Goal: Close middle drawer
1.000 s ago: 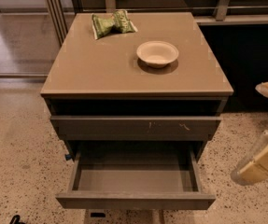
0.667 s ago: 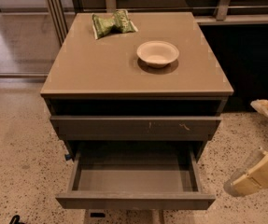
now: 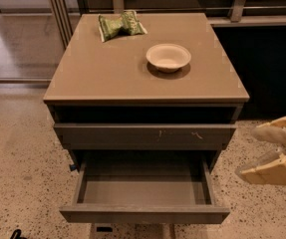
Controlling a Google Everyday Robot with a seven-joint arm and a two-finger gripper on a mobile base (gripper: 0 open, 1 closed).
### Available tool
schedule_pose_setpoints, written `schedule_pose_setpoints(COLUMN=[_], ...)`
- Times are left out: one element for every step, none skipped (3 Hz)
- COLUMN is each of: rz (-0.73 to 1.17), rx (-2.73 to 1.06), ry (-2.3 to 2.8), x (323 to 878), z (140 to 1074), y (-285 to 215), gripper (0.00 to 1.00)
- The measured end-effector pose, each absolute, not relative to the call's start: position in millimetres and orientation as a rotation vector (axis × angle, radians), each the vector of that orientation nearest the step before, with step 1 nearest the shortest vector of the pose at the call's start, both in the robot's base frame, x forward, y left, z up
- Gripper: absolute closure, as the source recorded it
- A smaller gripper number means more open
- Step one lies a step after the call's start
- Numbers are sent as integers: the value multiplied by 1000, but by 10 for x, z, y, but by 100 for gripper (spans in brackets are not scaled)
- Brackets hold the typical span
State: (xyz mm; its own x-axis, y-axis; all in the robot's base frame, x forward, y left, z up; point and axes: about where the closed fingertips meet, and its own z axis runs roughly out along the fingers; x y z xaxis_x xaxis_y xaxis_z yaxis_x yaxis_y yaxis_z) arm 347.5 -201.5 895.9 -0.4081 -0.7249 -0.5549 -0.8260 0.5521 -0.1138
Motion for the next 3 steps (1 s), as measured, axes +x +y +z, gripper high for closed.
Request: schedule_pose_setpoints(rz=[239, 239, 239], rx=[-1244, -1244, -1244], ry=[2234, 2234, 2234], x=[3475, 3475, 3475], z=[8959, 8959, 8958], y=[-2015, -2014, -2014], gripper=[65, 88, 100])
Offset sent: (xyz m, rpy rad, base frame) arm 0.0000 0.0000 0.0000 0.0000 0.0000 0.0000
